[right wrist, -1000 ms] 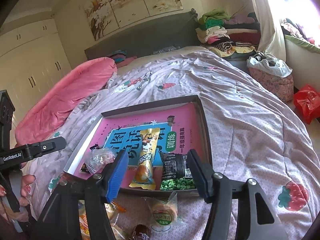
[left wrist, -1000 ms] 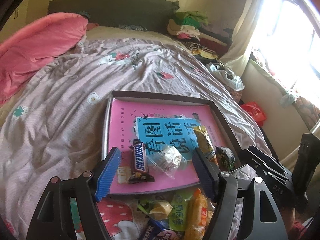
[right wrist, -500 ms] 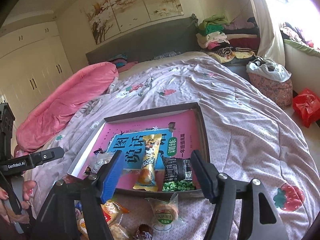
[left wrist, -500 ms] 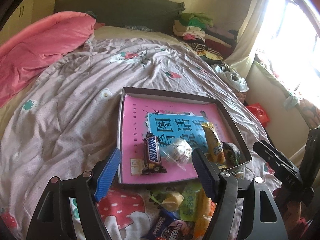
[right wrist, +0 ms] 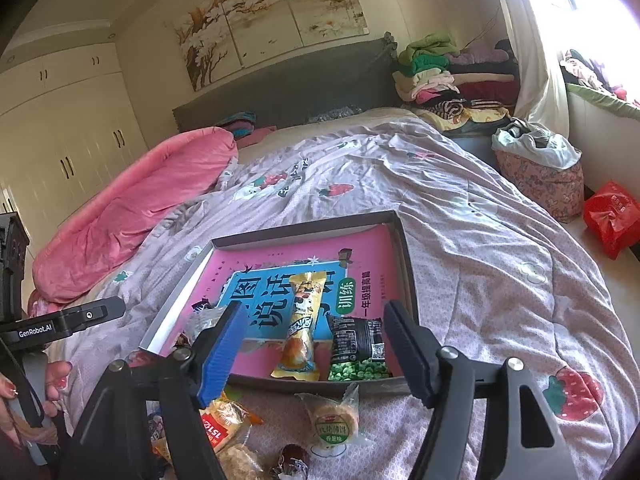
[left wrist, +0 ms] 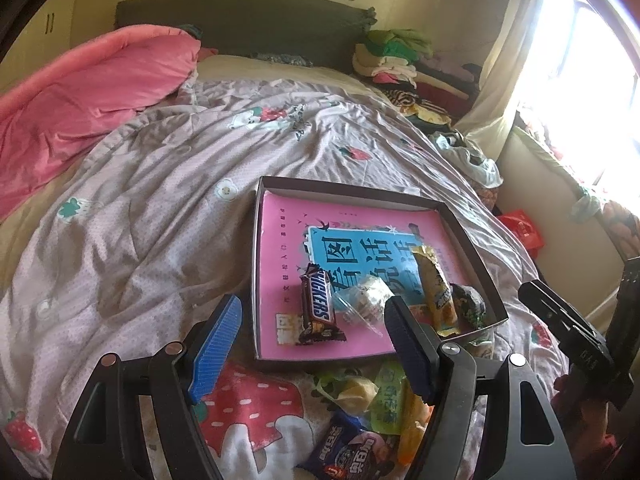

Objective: Organize snacks
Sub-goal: 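Pull both tools back from the box toward the remaining snacks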

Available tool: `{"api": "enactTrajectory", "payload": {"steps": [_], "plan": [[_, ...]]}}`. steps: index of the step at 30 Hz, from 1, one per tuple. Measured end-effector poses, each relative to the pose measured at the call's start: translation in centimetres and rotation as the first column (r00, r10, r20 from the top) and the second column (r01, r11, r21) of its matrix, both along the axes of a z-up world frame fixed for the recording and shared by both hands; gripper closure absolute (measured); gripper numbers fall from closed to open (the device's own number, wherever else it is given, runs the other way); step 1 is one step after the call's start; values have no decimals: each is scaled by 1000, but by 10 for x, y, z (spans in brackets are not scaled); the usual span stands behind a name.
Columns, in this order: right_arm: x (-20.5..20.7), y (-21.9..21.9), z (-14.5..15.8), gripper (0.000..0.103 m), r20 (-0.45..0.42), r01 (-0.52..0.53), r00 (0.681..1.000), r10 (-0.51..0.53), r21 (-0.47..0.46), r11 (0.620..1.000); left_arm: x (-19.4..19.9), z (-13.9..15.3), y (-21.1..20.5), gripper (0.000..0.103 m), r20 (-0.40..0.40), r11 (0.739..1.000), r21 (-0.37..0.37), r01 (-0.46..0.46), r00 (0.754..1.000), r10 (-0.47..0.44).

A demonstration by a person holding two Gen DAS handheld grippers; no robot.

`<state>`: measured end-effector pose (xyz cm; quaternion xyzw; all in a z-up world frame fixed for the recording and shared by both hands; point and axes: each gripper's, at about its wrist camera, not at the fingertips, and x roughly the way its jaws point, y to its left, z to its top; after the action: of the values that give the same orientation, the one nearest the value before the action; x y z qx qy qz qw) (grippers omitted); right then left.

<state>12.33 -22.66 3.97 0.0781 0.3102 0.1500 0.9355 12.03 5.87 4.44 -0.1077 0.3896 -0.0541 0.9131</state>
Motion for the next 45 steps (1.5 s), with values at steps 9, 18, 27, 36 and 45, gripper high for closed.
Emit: {"api": "enactTrajectory", "payload": {"steps": [9, 18, 27, 36, 45], "plan": [[-5, 0, 2, 32, -7, -9, 1000, 9, -10, 1000, -6, -2, -1, 27, -12, 1000, 13, 5, 1000, -5], [-13, 5, 1, 32, -13, -14, 1000, 14, -24, 1000, -12, -4, 1, 27, -21, 1000, 23, 8, 1000, -7], [-16, 7, 1, 32, -19, -20, 1000, 20, -29, 999, -20, -9, -3, 27, -35, 999, 31, 25, 999, -24], [-21, 10, -3, 32, -37, -18, 999, 16, -40, 999, -28, -15, -11, 27, -49, 997, 48, 58, 997, -55], [-26, 9, -5, 32, -50, -25, 999, 23, -41, 999, -34, -22, -15, 27, -72, 995, 66, 79, 995, -74]]}}
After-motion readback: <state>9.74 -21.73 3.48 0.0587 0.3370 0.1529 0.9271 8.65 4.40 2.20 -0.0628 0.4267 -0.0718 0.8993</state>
